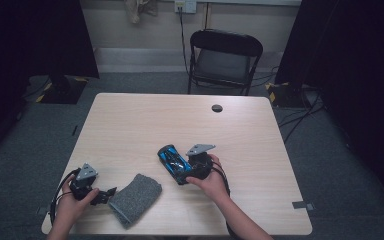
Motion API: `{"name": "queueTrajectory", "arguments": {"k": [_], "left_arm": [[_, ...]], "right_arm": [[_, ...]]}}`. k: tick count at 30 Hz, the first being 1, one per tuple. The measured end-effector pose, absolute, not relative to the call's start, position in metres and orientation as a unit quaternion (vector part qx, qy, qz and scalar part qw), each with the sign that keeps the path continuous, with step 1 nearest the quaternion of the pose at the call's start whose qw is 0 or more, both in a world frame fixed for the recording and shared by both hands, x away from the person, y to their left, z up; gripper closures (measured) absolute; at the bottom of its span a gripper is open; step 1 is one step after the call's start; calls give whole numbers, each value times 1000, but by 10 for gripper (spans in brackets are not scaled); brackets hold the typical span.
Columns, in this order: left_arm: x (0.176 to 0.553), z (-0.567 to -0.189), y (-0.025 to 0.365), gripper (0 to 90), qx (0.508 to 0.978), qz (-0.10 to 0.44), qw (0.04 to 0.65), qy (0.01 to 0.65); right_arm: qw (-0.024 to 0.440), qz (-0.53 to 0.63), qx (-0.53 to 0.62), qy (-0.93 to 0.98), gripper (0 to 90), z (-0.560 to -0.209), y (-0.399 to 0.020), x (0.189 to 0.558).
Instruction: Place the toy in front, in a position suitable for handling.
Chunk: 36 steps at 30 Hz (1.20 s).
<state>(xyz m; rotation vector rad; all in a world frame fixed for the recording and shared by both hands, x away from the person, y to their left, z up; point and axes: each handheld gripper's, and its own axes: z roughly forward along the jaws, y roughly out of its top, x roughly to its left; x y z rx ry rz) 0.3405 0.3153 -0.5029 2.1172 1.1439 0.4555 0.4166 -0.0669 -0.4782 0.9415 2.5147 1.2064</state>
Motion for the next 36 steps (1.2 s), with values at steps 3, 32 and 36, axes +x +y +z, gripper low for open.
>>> {"name": "queueTrajectory", "arguments": {"k": [3, 32, 36], "left_arm": [[341, -503, 315, 0, 813, 175, 339, 439], [341, -503, 315, 0, 813, 175, 340, 440], [341, -503, 315, 0, 813, 175, 340, 440]], "right_arm": [[100, 402, 319, 853, 150, -481, -62, 418], [113, 400, 353, 838, 149, -498, -39, 426], [113, 392, 360, 839, 149, -500, -33, 426]]}}
